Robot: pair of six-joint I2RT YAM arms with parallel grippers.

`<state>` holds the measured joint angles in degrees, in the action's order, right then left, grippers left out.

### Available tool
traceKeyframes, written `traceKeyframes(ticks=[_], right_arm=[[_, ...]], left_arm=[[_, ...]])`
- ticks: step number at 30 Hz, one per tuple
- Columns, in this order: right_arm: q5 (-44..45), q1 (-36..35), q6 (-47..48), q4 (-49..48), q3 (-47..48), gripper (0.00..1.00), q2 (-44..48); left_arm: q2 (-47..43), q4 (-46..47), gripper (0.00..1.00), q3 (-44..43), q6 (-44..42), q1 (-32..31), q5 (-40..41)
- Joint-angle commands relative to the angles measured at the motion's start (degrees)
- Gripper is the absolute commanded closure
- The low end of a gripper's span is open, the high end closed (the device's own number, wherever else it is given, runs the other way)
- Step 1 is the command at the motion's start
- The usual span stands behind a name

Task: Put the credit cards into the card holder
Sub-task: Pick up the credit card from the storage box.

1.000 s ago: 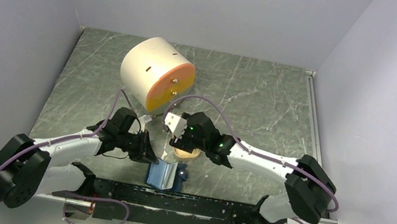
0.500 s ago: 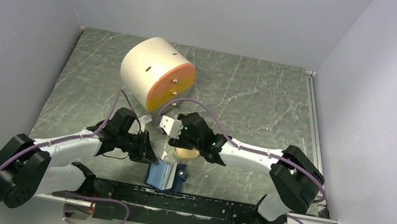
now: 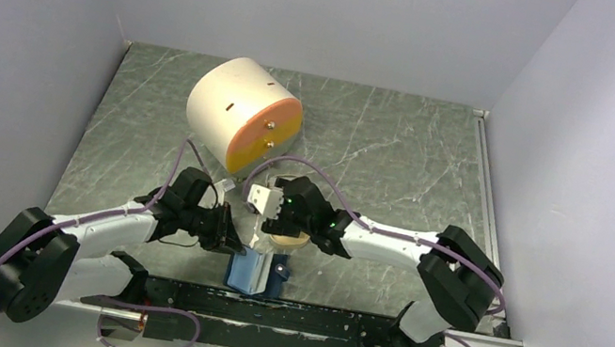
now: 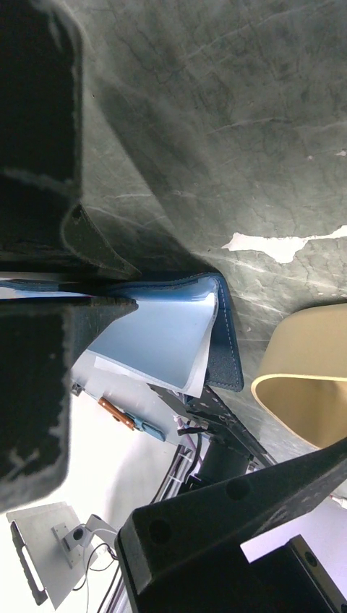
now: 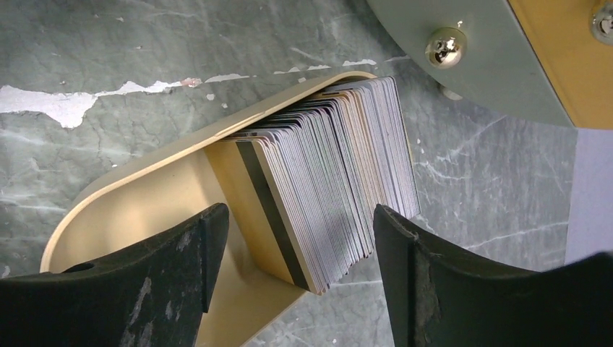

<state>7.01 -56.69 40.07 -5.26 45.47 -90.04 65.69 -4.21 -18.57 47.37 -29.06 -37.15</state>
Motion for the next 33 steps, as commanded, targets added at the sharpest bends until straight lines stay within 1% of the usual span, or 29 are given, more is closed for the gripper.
traceKeyframes(ticks=[1,4,6,10,14,33], right_arm=[[0.29,0.30,1.67,0.86,0.73,0.23,-0.87],[2.24,0.33,2.55,-0.58,0.78,0.24,-2.44],[4.07,0.34,3.10,-3.18,0.23,0.25,-2.84],[7.70,0.42,4.04,-6.26,-0.55,0.29,-2.96],[7.71,0.51,3.53,-6.57,-1.29,0.33,-1.55],[7.53,0.78,1.61,-3.35,-0.36,0.38,1.93]], left_arm=[[0.20,0.81,0.91,-0.56,0.10,-0.40,-1.55],[0.25,0.76,0.91,-0.60,-0.17,-0.47,-1.25],[0.52,0.93,0.91,-0.58,-0.19,-0.47,-1.13],[1.35,1.52,0.91,-0.63,-0.20,-0.47,-1.39],[1.86,2.64,0.91,-0.57,0.22,-0.47,-1.51],[1.98,3.99,0.91,0.57,0.69,-0.56,-1.79]])
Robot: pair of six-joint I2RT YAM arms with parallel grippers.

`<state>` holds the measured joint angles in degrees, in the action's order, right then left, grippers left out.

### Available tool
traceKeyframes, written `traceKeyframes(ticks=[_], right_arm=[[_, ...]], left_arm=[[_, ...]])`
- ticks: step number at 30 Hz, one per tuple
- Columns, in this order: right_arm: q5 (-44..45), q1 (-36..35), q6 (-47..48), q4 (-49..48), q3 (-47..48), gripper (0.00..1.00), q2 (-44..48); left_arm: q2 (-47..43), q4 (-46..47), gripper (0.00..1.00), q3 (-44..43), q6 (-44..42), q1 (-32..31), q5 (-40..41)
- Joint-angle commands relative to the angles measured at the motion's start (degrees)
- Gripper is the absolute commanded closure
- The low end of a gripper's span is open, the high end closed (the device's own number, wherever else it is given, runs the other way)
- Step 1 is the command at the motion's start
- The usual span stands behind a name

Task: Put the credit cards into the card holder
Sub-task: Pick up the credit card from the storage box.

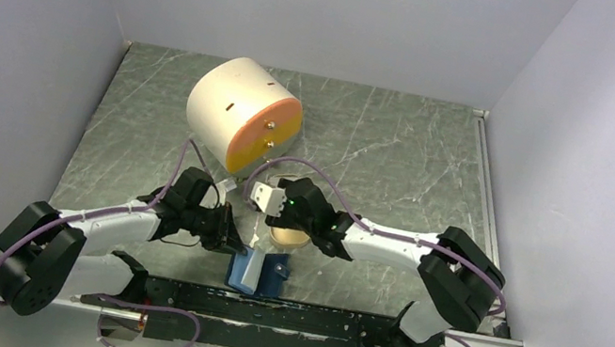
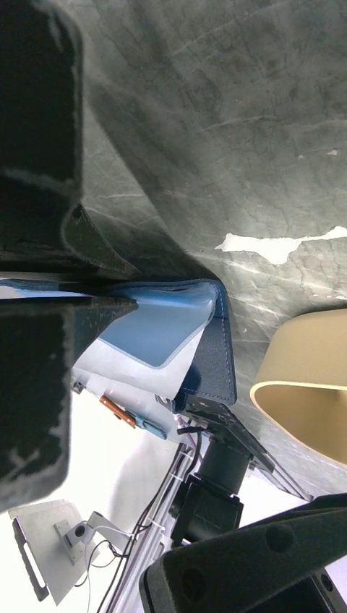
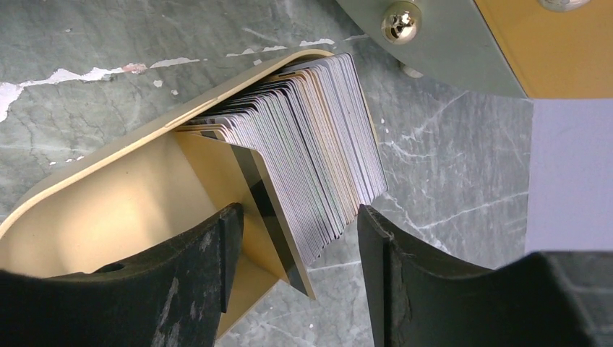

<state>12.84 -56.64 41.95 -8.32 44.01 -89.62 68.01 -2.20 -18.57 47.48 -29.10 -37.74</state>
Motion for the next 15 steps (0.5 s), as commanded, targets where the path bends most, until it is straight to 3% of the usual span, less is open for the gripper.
traceKeyframes(ticks=[1,7,15], right_arm=[[1.68,0.74,-0.40,-0.30,0.99,0.39,1.67],[1.46,0.74,-0.72,1.87,1.46,0.53,2.29],[1.59,0.73,-1.17,3.72,2.41,0.54,3.17]], left_arm=[[-0.33,2.16,0.91,0.63,0.67,-0.46,-1.24],[-0.50,2.20,0.91,0.43,0.93,-0.52,-1.24],[-0.46,2.38,0.91,0.68,1.07,-0.60,-1.20]])
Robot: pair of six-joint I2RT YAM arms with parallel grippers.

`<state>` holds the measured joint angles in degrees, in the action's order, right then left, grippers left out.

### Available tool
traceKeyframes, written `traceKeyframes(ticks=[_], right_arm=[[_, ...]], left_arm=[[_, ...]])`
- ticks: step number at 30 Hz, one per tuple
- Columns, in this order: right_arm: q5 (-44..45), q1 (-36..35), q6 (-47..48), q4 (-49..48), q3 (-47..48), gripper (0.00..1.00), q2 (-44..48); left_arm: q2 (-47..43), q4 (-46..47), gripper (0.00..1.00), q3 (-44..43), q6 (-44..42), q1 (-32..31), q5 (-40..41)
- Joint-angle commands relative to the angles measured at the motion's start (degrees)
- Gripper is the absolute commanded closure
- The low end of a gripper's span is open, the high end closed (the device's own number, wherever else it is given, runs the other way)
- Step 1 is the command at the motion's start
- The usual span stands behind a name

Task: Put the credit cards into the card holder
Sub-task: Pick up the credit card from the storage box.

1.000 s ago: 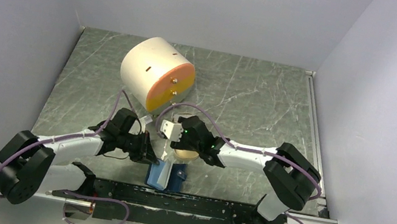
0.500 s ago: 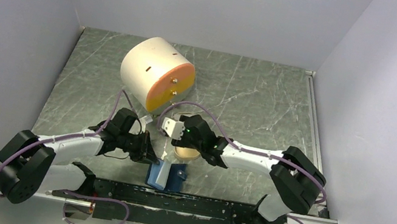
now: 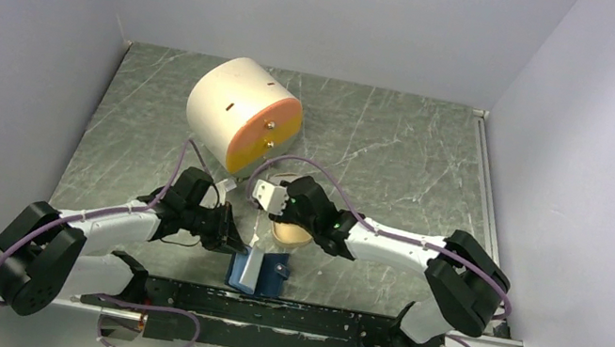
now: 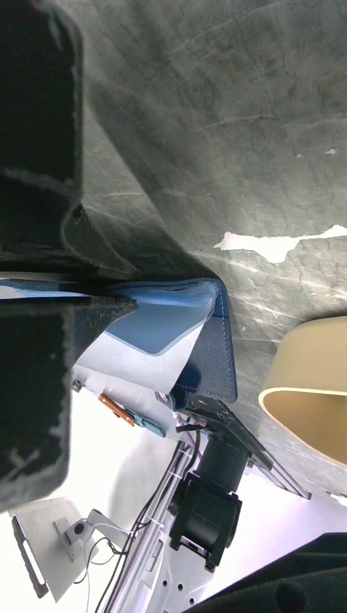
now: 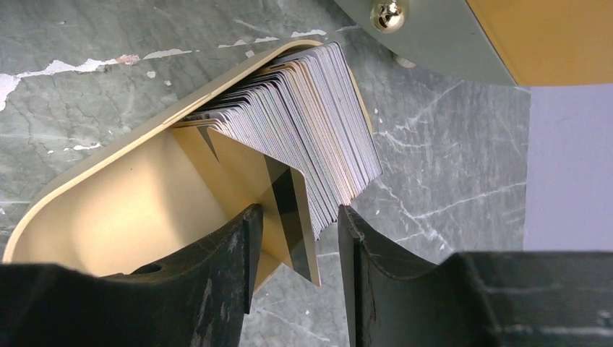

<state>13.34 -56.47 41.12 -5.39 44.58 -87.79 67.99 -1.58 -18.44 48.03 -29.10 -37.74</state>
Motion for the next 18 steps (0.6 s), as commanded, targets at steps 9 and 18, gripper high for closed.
traceKeyframes(ticks=[9,18], right_arm=[[-1.52,0.44,-2.68,6.02,2.77,0.84,4.08],[-10.21,-0.79,-9.75,11.73,1.48,1.00,11.65]], left_arm=[[0.05,1.82,0.91,0.08,0.58,-0.65,-1.11],[-1.74,-1.24,0.91,-2.04,0.87,-0.85,-0.74]])
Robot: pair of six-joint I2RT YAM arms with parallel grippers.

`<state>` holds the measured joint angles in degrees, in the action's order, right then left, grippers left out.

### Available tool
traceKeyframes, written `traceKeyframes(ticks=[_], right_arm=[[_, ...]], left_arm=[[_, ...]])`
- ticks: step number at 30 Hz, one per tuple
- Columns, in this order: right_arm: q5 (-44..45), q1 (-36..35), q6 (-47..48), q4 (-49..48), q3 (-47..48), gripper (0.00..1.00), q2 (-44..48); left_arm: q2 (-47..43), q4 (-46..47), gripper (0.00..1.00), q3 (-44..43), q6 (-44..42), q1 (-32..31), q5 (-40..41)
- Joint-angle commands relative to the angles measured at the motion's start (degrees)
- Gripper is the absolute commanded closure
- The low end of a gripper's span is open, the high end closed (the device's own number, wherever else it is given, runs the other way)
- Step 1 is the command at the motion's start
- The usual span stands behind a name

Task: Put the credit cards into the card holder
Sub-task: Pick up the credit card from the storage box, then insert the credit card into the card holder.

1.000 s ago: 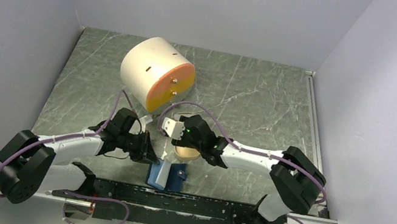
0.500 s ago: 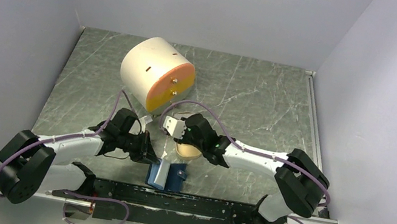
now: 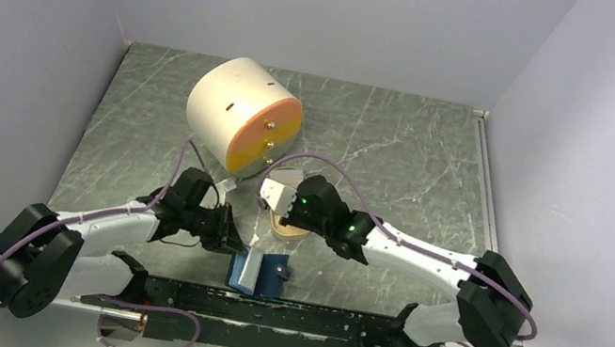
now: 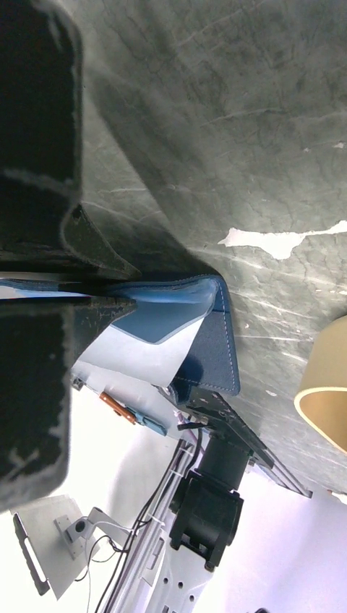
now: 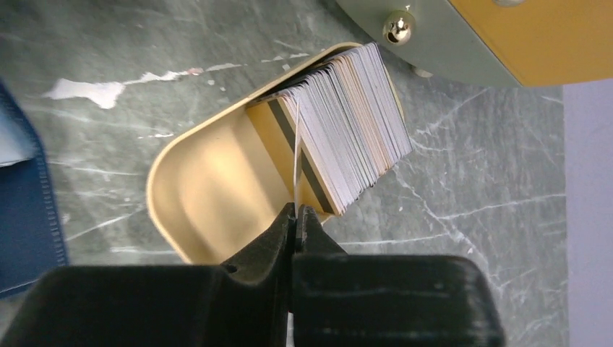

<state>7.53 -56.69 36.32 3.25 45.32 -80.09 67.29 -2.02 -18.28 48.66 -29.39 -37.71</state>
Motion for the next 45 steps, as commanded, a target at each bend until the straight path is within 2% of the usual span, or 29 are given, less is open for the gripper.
traceKeyframes(ticks=[1,5,12,18,26,45], right_arm=[[-4.92,-0.73,-7.18,3.92,1.12,1.00,5.03],[-6.40,-1.56,-23.63,5.95,3.56,1.00,9.75],[-3.44,-5.12,-69.49,10.72,4.52,1.00,12.17],[-1.15,-10.37,-90.33,9.61,1.83,1.00,11.22],[1.61,-13.33,-99.72,8.51,-0.50,1.00,8.45],[6.44,-13.57,-100.74,13.25,-6.74,1.00,12.43]], left_arm=[[-1.02,-0.63,0.91,-2.27,0.47,-0.59,-0.85],[-1.24,0.90,0.91,-2.64,2.52,-1.37,-0.18],[-0.31,3.16,0.91,-3.39,6.23,-3.86,2.75],[-0.05,-4.20,0.91,-8.73,4.48,-6.91,7.05],[-1.18,-5.71,0.91,-8.93,5.29,-7.95,9.15],[0.68,-2.25,0.91,-6.71,5.40,-8.05,7.52]])
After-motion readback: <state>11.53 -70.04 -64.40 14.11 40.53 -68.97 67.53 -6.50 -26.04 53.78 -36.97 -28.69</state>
